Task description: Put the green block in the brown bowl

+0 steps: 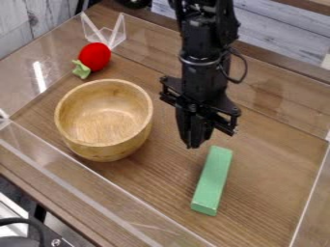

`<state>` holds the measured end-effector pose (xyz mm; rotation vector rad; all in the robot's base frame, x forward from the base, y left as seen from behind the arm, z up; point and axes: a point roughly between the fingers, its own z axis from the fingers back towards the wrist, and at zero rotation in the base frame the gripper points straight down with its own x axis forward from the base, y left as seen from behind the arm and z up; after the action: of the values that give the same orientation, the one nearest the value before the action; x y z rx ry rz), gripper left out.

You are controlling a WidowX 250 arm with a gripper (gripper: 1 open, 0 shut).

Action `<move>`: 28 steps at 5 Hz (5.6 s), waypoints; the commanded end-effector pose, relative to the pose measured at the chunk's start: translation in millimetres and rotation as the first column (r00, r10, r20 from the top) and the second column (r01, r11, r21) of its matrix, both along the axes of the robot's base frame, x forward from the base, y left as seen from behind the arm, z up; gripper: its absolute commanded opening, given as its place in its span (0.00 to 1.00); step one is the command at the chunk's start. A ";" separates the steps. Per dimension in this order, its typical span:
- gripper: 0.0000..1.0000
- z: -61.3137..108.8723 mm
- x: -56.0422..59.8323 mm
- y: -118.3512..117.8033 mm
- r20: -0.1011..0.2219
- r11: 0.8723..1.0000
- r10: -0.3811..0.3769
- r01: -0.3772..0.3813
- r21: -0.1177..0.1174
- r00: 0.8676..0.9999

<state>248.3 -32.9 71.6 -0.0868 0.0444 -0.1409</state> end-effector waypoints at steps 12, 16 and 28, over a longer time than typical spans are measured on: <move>1.00 -13.4 16.5 -28.5 -0.006 0.978 -0.203 0.202 -0.051 0.979; 0.00 -11.1 7.9 -25.8 -0.058 0.989 -0.133 0.129 -0.075 0.989; 0.00 28.6 -9.9 -28.6 -0.018 0.996 -0.085 0.084 -0.027 0.996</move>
<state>234.4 -62.5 88.7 -0.1118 0.1144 -0.2151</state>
